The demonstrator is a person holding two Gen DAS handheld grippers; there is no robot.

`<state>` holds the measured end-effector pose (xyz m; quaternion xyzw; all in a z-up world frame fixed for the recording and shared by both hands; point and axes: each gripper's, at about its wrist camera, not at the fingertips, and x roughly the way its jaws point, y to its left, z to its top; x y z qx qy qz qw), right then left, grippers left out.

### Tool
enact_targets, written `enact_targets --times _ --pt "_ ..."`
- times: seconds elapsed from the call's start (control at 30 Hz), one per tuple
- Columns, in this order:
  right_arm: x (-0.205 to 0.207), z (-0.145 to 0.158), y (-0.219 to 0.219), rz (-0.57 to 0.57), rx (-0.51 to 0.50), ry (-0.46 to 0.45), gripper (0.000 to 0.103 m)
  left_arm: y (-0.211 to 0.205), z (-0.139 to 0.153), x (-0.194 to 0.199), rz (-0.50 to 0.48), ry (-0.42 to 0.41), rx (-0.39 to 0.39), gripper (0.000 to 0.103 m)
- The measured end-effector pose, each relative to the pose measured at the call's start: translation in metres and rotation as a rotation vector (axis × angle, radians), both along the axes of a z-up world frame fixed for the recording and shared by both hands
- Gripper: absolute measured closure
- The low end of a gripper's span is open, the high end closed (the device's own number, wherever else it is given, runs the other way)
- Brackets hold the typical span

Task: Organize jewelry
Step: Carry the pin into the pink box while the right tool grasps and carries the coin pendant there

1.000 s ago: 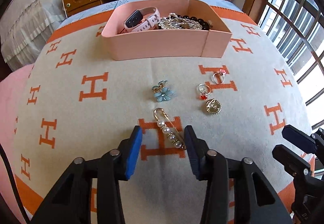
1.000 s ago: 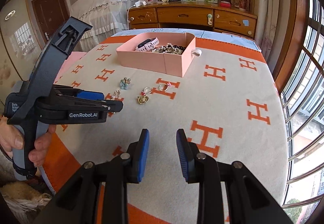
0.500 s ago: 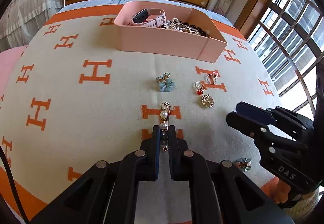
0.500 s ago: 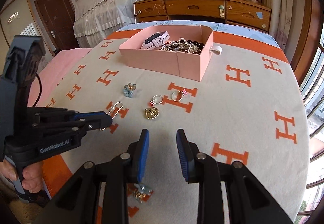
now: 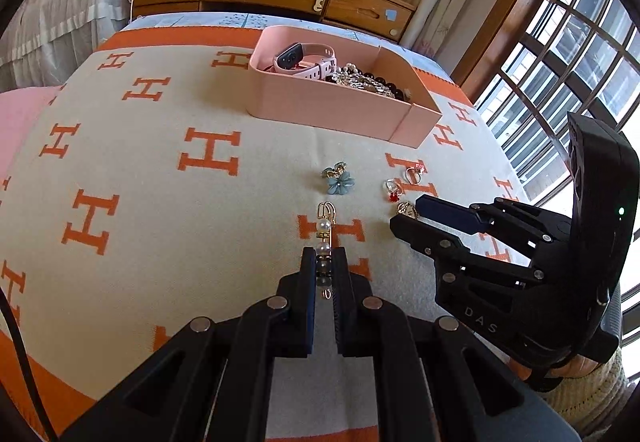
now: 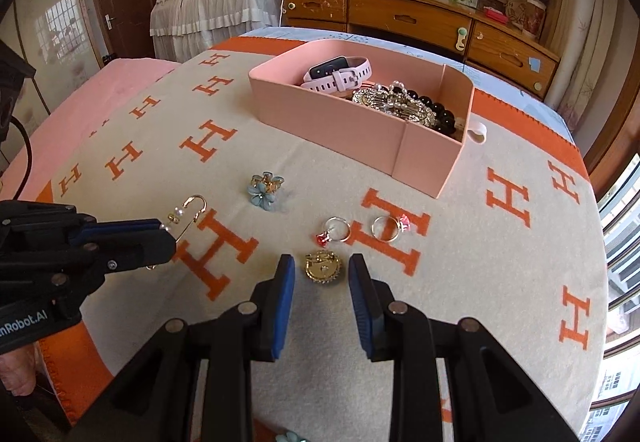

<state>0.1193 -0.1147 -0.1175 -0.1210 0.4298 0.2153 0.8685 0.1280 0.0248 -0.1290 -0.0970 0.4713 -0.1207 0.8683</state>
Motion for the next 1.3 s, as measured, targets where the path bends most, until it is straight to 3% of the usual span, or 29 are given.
enact_targets --times 0.07,0.3,0.5,0.7,0.83,1.0,1.17,1.3 --pt "0.0 0.001 -0.001 -0.002 0.002 -0.004 0.084 0.001 0.0 -0.001 0.003 -0.004 -0.007 0.098" --pt "-0.001 0.007 -0.011 -0.033 0.033 0.014 0.084 0.006 0.006 -0.007 0.022 -0.019 -0.01 0.098" --pt "-0.013 0.032 -0.017 -0.026 0.076 -0.013 0.084 0.003 0.023 -0.008 0.022 -0.039 0.002 0.098" --pt "-0.021 0.065 -0.019 -0.035 0.102 -0.05 0.084 0.004 0.06 -0.007 0.024 -0.093 0.008 0.098" --pt "-0.018 0.097 -0.024 -0.045 0.185 -0.055 0.084 0.006 0.093 -0.001 0.027 -0.148 0.035 0.098" --pt "-0.012 0.144 -0.028 -0.079 0.266 -0.129 0.084 0.006 0.131 0.014 0.043 -0.2 0.091 0.098" --pt "0.005 0.182 -0.024 -0.114 0.266 -0.212 0.084 -0.001 0.16 0.038 0.036 -0.226 0.113 0.098" --pt "0.031 0.195 -0.02 -0.138 0.265 -0.218 0.084 -0.007 0.173 0.06 0.038 -0.24 0.125 0.098"
